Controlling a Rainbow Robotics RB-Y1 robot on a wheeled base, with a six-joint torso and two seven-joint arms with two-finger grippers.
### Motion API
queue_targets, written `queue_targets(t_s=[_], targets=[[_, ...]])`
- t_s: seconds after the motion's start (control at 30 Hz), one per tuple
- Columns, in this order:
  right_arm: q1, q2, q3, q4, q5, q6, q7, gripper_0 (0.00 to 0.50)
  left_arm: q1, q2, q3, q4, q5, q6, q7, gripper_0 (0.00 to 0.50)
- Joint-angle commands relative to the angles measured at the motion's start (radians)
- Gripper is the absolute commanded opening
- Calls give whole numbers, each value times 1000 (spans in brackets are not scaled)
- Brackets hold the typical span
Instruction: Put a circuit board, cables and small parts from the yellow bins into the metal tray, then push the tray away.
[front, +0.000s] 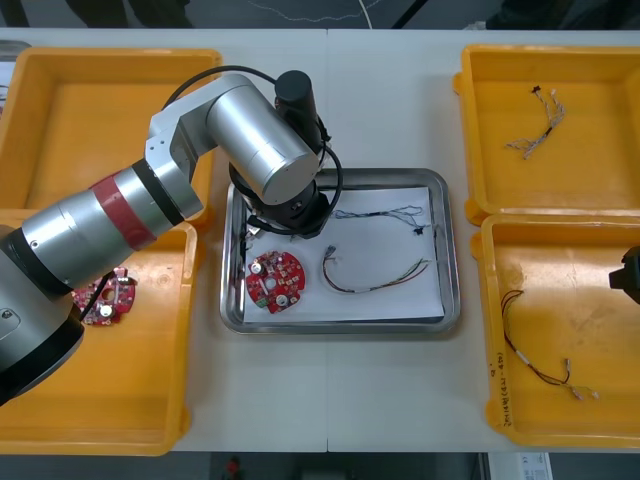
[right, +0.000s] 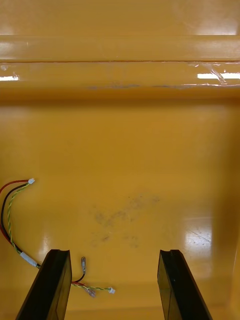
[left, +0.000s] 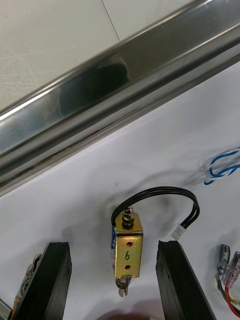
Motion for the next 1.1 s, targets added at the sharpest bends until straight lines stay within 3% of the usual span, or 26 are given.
queue_targets(t_s=[0.03, 0.53, 0.8, 0.93, 1.1], targets=[[15, -36, -24, -16, -8, 3, -35, 500, -39, 0, 14, -51, 10, 13, 34, 500], [15, -36, -23, -18, -8, 3, -26, 500, -41, 49, 273, -208, 37, 280, 25, 500], [15, -36, 33, -68, -14, 3, -32, 500, -41, 118, 390, -292, 94, 408, 14, 500], [13, -82, 97, -110, -32, 3, -33, 500, -39, 174, 427, -317, 129, 483, 3, 500], [-17, -154, 162, -133, -138, 3, -41, 500, -39, 240, 460, -332, 184, 510, -10, 500]])
